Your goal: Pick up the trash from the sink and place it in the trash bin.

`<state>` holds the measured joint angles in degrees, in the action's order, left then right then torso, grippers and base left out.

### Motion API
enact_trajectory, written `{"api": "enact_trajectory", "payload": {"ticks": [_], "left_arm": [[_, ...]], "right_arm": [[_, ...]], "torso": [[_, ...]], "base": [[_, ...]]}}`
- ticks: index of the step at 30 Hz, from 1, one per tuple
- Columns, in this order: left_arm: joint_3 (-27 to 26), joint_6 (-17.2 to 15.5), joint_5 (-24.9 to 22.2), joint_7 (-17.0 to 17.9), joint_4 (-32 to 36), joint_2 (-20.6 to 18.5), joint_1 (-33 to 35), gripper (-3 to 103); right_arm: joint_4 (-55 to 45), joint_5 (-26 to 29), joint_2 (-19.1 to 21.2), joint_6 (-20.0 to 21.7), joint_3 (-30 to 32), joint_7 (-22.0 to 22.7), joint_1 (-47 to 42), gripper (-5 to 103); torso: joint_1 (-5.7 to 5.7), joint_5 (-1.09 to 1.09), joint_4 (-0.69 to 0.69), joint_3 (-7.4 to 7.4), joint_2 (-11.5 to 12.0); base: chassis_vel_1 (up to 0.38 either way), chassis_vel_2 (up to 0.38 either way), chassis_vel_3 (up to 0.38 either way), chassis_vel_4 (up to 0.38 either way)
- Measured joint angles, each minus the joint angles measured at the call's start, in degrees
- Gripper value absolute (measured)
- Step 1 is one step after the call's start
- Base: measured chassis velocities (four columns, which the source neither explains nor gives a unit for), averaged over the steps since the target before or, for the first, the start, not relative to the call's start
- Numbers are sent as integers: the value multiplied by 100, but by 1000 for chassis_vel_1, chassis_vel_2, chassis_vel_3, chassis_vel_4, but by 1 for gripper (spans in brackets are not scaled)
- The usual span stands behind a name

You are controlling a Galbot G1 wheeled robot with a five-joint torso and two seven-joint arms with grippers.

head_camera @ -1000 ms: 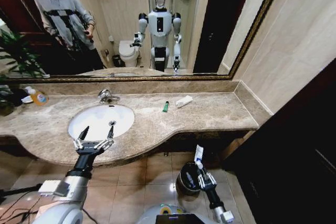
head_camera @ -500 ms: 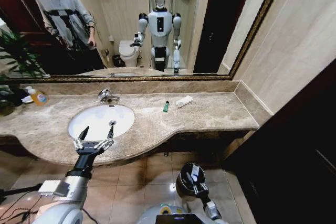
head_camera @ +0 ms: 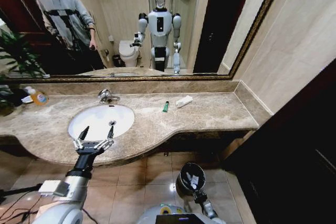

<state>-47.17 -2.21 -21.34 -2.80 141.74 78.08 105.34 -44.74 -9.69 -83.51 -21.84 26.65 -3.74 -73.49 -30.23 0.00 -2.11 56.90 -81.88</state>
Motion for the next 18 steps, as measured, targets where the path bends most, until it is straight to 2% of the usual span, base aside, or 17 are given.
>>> {"api": "enact_trajectory", "payload": {"ticks": [5, 8, 9, 10, 12, 16, 17, 18], "left_arm": [[0, 0, 0, 0, 0, 0, 0, 100], [0, 0, 0, 0, 0, 0, 0, 100], [0, 0, 0, 0, 0, 0, 0, 100], [0, 0, 0, 0, 0, 0, 0, 100], [0, 0, 0, 0, 0, 0, 0, 100], [0, 0, 0, 0, 0, 0, 0, 100], [0, 0, 0, 0, 0, 0, 0, 100], [0, 0, 0, 0, 0, 0, 0, 100]], "right_arm": [[234, -82, -19, 21, -1, 50, 215, 21], [245, -301, -4, 91, -1, 148, 258, 37], [245, -301, -4, 91, -1, 148, 258, 37], [247, -339, 6, 91, -1, 174, 269, 41], [244, -347, 8, 92, 1, 187, 276, 41], [165, -344, 37, 35, 9, 245, 284, 63], [165, -344, 37, 35, 9, 245, 284, 63], [56, -328, 66, 20, 9, 274, 247, 69]], "torso": [[0, 0, 0, 0, 0], [0, 0, 0, 0, 0], [0, 0, 0, 0, 0], [0, 0, 0, 0, 0], [0, 0, 0, 0, 0], [0, 1, 0, 0, 0], [0, 1, 0, 0, 0], [0, 0, 0, 0, 0]], "base": [[0, 0, 0, 0], [0, 0, 0, 0], [0, 0, 0, 0], [0, 0, 0, 0], [0, 0, 0, 0], [0, 0, 0, 0], [0, 0, 0, 0], [0, 0, 0, 0]]}}
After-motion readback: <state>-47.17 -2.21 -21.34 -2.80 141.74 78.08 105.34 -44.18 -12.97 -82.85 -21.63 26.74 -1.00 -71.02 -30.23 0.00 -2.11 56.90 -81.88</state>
